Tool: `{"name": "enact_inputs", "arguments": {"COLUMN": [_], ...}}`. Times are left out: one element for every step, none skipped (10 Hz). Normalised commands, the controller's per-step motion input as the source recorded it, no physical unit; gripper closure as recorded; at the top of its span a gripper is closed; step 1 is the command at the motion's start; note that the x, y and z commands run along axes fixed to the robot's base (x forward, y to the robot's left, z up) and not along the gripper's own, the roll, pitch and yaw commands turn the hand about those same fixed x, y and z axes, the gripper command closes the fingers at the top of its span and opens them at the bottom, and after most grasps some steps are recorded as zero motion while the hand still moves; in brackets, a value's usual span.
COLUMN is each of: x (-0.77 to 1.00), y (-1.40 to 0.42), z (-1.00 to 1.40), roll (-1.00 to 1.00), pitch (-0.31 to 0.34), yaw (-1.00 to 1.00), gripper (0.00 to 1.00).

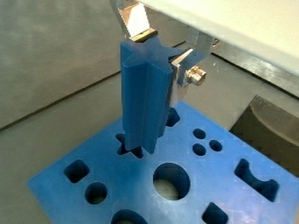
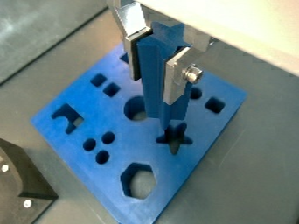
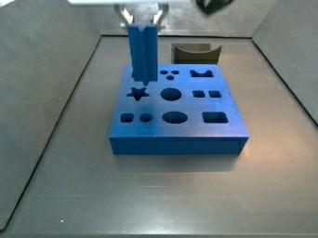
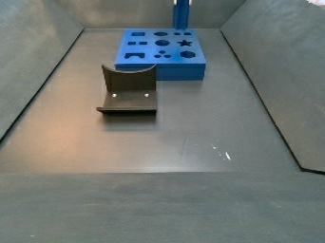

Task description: Insert the star object.

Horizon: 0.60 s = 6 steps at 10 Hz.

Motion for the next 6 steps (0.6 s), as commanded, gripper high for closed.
{"name": "enact_inputs", "arguments": {"x": [-0.02,-0.06,-0.03,0.00,-0.26,-0.37], "y": [0.06,0.06,0.06,0.06,0.05,0.05], "z": [-0.74,-0.69,-0.45,-0.32,-0.45,-0.43], "roll": [0.10,0.07,-0.01,-0.11,0.02,0.05], "pitch": [-0.054,-0.071,-0.073,-0.079,-0.076,-0.067], "yaw": [-0.08,-0.07,-0.04,0.00,-0.01,0.00], "gripper": [1.00,1.00,1.00,1.00,1.00,1.00]}}
